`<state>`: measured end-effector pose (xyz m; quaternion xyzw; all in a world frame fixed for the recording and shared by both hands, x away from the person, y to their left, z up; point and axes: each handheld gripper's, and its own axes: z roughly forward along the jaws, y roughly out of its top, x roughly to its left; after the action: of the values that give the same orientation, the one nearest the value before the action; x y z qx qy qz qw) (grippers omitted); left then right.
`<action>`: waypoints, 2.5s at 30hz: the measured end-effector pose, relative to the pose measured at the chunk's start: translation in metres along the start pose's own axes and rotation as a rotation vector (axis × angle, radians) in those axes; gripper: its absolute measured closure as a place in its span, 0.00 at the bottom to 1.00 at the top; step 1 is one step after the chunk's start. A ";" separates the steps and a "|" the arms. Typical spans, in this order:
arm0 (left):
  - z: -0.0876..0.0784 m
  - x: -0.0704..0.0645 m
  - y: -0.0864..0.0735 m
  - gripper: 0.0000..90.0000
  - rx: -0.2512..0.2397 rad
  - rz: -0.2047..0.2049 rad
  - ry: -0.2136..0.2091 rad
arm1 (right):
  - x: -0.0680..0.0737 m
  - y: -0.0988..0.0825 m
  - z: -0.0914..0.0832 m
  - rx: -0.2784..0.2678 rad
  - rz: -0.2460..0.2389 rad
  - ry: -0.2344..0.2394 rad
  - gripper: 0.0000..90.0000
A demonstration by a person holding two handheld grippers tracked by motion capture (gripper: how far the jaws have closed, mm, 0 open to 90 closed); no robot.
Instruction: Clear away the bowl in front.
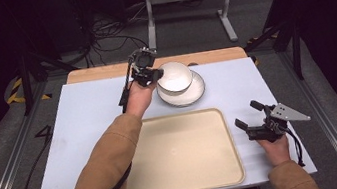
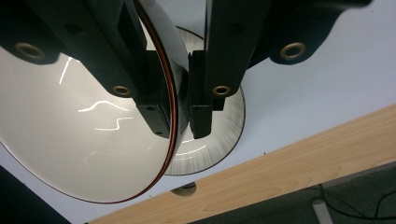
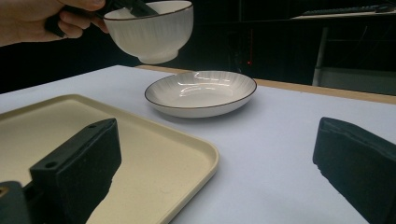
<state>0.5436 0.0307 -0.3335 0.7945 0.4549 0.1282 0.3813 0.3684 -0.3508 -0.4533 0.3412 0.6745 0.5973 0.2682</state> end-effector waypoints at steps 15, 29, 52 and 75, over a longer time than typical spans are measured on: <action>-0.032 -0.004 -0.006 0.91 0.016 0.078 -0.048 | 0.000 0.000 0.000 0.004 -0.001 0.000 0.01; -0.060 -0.009 -0.016 0.91 0.045 0.157 -0.105 | 0.000 0.000 0.000 0.006 0.004 0.004 0.01; -0.086 -0.041 -0.033 0.91 0.104 0.309 -0.206 | 0.001 0.000 0.001 0.009 0.003 0.007 0.01; -0.088 -0.056 -0.056 0.91 0.182 0.433 -0.270 | 0.001 -0.001 0.001 0.015 0.003 0.016 0.02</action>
<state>0.4289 0.0444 -0.3061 0.9141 0.2292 0.0581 0.3294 0.3688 -0.3491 -0.4542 0.3395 0.6806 0.5953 0.2592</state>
